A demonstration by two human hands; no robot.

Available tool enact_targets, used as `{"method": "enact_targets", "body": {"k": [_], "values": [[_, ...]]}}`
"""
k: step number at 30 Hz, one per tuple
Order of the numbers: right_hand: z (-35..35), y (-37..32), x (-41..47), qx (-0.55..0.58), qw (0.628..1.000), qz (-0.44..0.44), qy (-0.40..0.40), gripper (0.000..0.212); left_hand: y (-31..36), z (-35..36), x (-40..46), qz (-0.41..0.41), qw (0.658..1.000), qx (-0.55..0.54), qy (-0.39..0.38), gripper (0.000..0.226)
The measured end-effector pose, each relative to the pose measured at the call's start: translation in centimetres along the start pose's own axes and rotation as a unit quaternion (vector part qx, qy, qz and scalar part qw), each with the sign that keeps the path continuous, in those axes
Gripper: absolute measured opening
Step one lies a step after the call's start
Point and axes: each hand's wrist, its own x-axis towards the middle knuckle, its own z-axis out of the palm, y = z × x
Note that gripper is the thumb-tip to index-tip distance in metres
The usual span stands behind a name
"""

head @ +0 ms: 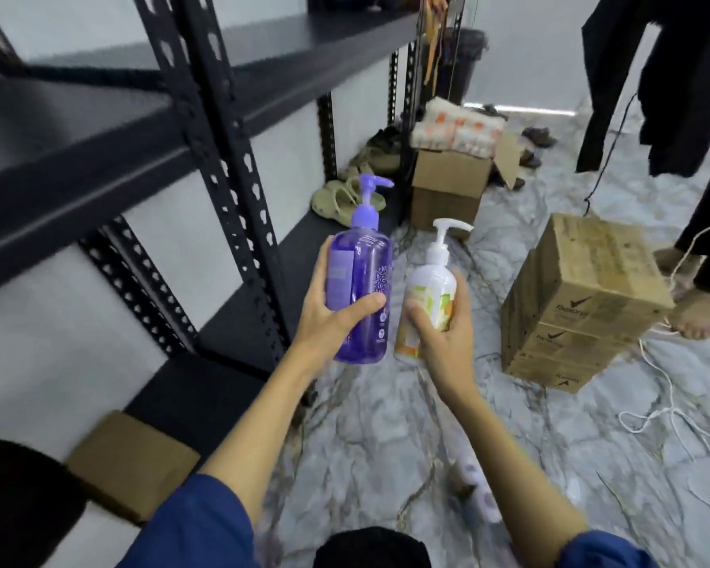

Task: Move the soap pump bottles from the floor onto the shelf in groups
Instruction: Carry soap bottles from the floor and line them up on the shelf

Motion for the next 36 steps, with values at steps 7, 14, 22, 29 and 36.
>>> {"method": "enact_targets", "body": {"k": [7,14,22,29,36], "values": [[2.5,-11.5,0.7,0.006,0.993,-0.118,-0.026,0.069,11.1,-2.3,-1.5,0.103,0.992,0.007,0.075,0.092],[6.7,-20.7,-1.0,0.019,0.981,-0.182,-0.069,0.065,20.2,-5.9,-5.8,0.182,0.963,0.026,0.196,0.095],[14.8,-27.2,-6.3,0.086,0.953,-0.232,-0.175,0.06,26.4,-13.6,-12.7,0.215,0.89,0.101,0.39,0.101],[23.0,-29.7,-13.6,0.097,0.925,-0.23,-0.286,0.071,29.4,-21.4,-20.5,0.219,0.797,0.199,0.526,0.1],[30.5,-31.3,-21.1,0.114,0.882,-0.245,-0.386,0.069,30.1,-26.4,-28.9,0.144,0.697,0.279,0.645,0.101]]}}
